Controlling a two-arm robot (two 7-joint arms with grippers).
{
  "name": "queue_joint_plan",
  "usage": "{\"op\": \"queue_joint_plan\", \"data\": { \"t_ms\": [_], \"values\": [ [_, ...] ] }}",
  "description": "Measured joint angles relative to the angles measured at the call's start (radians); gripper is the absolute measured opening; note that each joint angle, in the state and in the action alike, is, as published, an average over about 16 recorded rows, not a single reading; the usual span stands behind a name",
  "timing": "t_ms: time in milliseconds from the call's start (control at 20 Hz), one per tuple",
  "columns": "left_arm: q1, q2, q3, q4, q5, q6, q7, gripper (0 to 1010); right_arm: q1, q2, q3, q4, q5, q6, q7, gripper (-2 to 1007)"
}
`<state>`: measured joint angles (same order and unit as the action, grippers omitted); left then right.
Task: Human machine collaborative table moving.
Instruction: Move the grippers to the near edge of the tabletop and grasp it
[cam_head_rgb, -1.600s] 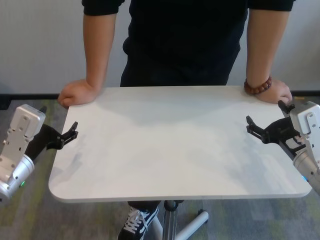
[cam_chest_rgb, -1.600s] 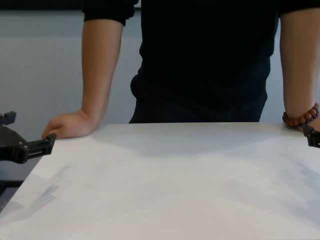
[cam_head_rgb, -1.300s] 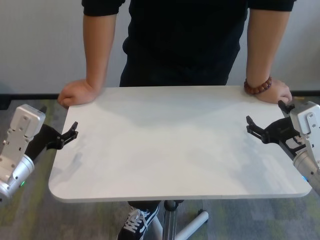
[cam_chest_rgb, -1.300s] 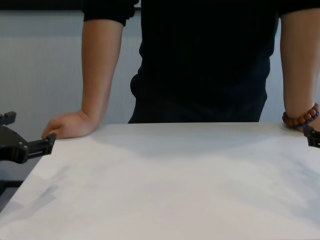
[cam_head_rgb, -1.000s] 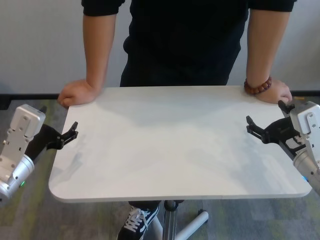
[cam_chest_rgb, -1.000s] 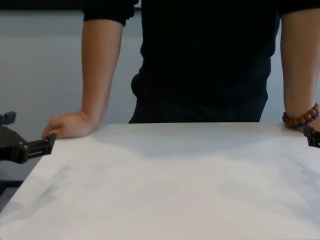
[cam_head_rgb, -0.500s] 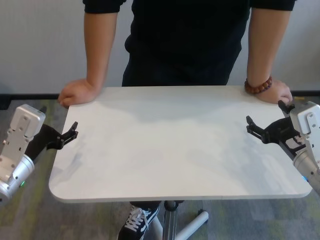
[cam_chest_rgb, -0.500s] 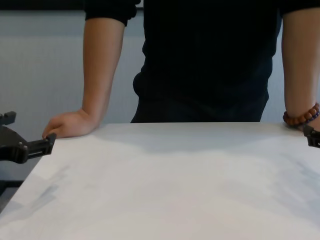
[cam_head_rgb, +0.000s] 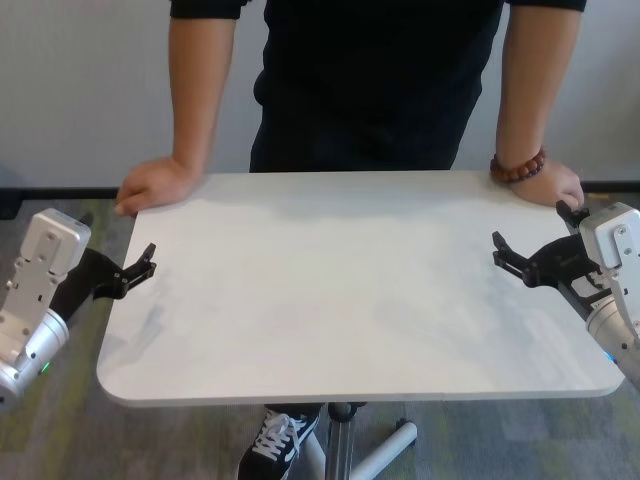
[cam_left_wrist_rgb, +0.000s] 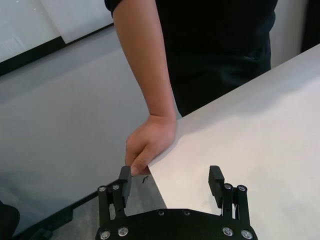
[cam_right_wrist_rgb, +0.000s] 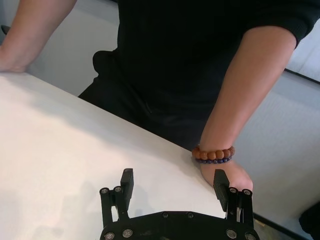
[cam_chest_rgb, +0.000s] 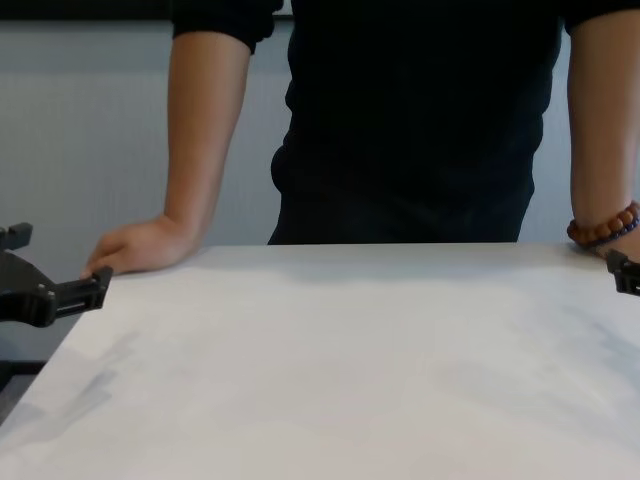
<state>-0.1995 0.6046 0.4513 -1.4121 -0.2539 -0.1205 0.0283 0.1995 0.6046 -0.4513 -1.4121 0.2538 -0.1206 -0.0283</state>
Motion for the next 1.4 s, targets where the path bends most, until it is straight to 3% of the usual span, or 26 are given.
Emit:
{"op": "queue_joint_plan", "data": {
  "t_ms": [1400],
  "values": [
    [0.000, 0.000, 0.000, 0.000, 0.000, 0.000, 0.000, 1000, 0.000, 0.000, 0.000, 0.000, 0.000, 0.000, 0.000, 1000]
  ]
}}
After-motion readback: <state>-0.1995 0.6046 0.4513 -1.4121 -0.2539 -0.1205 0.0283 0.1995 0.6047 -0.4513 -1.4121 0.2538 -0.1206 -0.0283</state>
